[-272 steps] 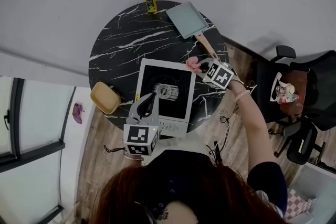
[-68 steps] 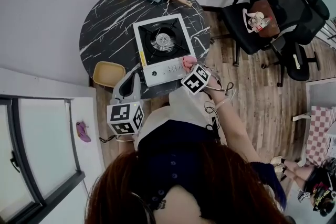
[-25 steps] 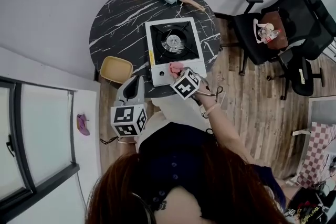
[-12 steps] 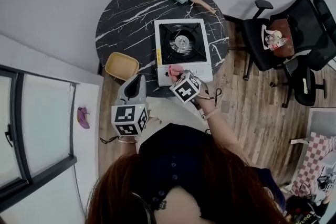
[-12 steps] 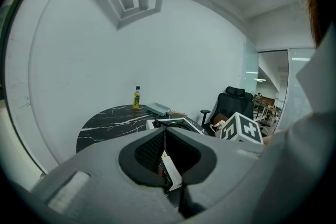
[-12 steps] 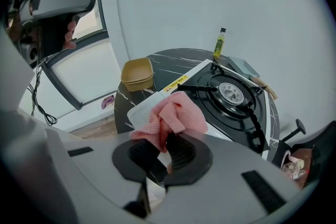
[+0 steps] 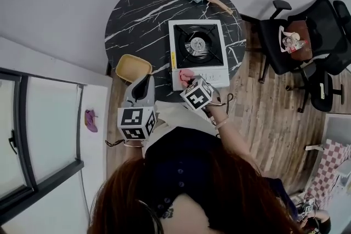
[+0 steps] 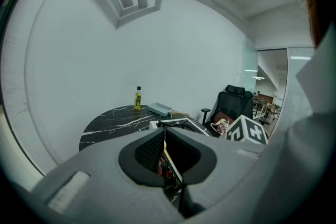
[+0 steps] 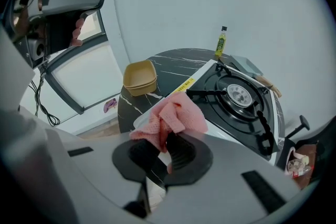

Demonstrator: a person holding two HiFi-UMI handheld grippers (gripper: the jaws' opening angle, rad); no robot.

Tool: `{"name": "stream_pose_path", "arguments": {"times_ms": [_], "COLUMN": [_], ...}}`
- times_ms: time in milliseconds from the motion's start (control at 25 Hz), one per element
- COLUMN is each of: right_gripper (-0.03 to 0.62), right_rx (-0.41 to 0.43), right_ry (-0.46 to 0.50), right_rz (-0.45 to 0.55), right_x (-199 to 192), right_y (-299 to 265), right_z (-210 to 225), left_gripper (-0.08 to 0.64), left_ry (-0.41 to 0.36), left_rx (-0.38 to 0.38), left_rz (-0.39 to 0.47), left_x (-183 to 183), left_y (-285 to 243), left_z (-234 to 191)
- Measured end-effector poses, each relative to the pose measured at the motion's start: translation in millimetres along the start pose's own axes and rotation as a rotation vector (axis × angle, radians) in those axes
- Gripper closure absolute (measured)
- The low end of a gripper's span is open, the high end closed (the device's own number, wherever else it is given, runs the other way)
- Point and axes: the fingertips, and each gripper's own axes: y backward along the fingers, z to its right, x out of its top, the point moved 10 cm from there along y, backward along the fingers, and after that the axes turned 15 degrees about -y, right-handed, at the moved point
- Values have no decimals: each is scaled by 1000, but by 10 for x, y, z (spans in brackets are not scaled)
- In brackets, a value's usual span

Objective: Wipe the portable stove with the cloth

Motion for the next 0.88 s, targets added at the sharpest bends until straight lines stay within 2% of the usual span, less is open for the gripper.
{"name": "stream_pose_path", "arguments": {"times_ms": [520,720,880], "right_gripper": [558,558,558], "right_rx": [-3,25,23], "right_ry": [-17,-28,-5], "right_rz": [-12,-12,-23], "right_x": [140,192,231], "right_y": [-87,-128,-186], "right_z": [-176,-250,-329], "left_gripper": [546,546,546], "left_ry": [-39,-45,-45], "left_rx": [-44,-59,-63], "left_rz": [0,-5,-5], "left_x": [72,78,53], "left_y": [-99,-126,-115], "left_z": [-325,-370,-416]}}
